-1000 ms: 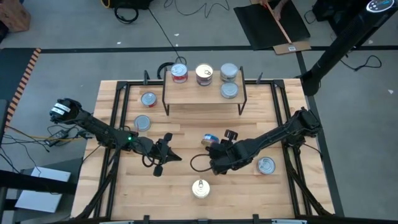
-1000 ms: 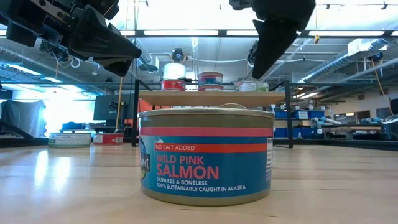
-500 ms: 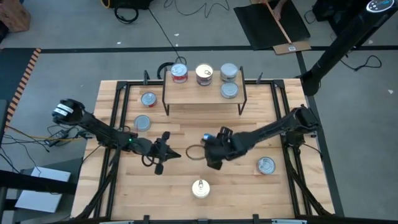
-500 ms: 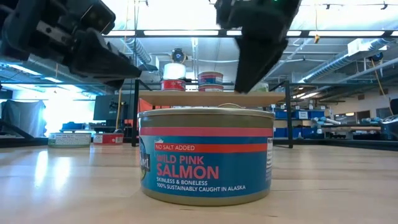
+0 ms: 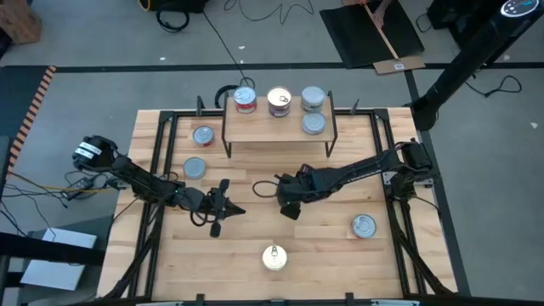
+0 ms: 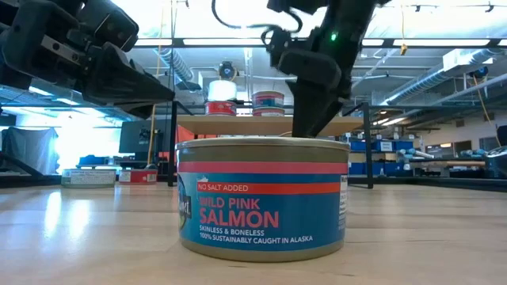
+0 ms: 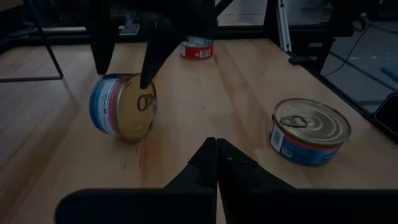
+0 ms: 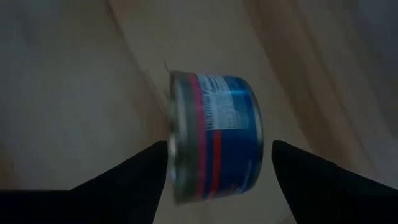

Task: Stack canned seafood by type on shelf
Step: Put the blue pink tuna can on the shelf aligned with the other blue pink tuna can

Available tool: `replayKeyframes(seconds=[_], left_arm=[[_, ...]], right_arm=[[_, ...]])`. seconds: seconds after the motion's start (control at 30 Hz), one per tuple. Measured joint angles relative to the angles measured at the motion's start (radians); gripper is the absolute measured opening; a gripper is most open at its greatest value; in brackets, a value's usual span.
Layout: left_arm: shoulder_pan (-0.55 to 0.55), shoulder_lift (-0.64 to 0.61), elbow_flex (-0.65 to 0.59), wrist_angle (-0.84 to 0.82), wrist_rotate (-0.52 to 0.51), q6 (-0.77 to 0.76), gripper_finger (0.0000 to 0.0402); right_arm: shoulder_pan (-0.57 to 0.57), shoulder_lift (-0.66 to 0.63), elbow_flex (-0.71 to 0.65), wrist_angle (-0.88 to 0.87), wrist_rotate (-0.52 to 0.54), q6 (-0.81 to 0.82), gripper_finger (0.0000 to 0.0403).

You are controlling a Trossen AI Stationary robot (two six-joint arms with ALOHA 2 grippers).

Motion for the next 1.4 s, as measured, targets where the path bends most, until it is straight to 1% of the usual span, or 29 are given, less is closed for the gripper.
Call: replayKeyframes(seconds=[0.13, 0.23, 0.3, 0.43, 0.63, 0.8, 0.97, 1.1, 1.17, 1.3, 1.4], left_arm=[[0.0, 0.0, 0.0, -0.001, 0.0, -0.005, 0.0007], [0.0, 0.0, 0.0, -0.001, 0.0, -0.005, 0.0007], [0.0, 0.0, 0.0, -0.001, 0.0, -0.005, 0.0007], [0.0, 0.0, 0.0, -0.001, 0.0, -0.005, 0.0007], [0.0, 0.0, 0.0, -0.001, 0.0, -0.005, 0.0007], [0.0, 0.0, 0.0, 0.0, 0.0, -0.005, 0.0007], [0.0, 0.0, 0.001, 0.009, -0.001, -0.003, 0.0007], [0.0, -0.001, 0.001, 0.009, -0.001, -0.002, 0.0007], [0.0, -0.001, 0.001, 0.009, -0.002, 0.0, 0.0007], [0.0, -0.001, 0.001, 0.008, -0.002, 0.0, 0.0007], [0.0, -0.001, 0.001, 0.008, -0.002, 0.0, 0.0007]], right_arm=[[-0.032, 0.001, -0.035, 0.04, -0.076, -0.032, 0.0293], [-0.046, 0.0, -0.054, 0.058, -0.114, -0.039, 0.0276], [-0.05, 0.001, -0.058, 0.072, -0.129, -0.04, 0.0255], [-0.05, 0.0, -0.059, 0.077, -0.132, -0.053, 0.0187], [-0.048, -0.01, -0.06, 0.112, -0.164, -0.07, 0.0186], [-0.075, -0.094, -0.052, 0.176, -0.169, -0.075, 0.0186], [-0.194, -0.186, -0.009, 0.235, -0.157, -0.091, 0.0186], [-0.325, -0.205, 0.04, 0.243, -0.162, -0.094, 0.0186], [-0.378, -0.199, 0.057, 0.253, -0.188, -0.109, 0.0186], [-0.466, -0.197, 0.066, 0.277, -0.281, -0.089, 0.0186], [-0.509, -0.192, 0.066, 0.267, -0.308, -0.068, 0.0186]])
